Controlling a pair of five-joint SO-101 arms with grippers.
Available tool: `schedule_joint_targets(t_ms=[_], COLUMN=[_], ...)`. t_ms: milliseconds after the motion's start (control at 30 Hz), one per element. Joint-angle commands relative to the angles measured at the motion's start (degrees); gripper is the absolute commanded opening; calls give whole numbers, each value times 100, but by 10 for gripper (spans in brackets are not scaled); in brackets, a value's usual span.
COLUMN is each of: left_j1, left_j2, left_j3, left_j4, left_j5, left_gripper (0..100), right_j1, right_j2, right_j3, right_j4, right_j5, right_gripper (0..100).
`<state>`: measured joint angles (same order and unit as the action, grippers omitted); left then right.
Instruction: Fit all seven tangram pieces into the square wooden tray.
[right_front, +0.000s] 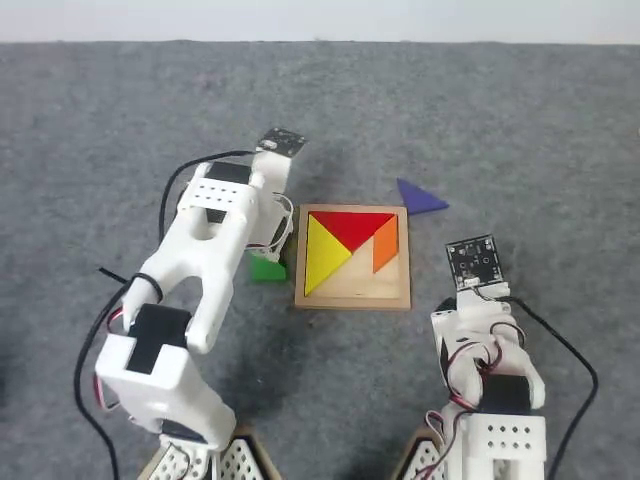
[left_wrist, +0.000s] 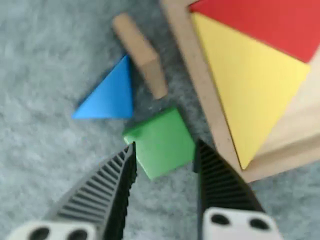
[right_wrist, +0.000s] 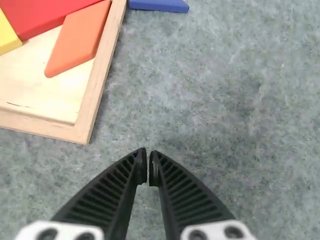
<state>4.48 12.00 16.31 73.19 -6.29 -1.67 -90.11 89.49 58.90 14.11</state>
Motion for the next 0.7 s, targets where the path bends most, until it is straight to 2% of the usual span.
schedule_joint_targets(t_ms=[0,200,400,667], left_j1=[-281,-484,-484,-26], left_j2=[-97,-35,-97,-202], left_j3=[-57,13,31,-558], left_j4=[141,105,-299,-721], left_j5=[404,536,712,826], left_gripper=[238,242,242,240], right_j1=[-57,-57,-57,-57], right_j2=[-92,-92,-92,-92], right_j3=[-53,-53,-53,-53], right_j4=[13,13,13,13], right_j5=[53,53,53,53], right_gripper=[16,16,16,16])
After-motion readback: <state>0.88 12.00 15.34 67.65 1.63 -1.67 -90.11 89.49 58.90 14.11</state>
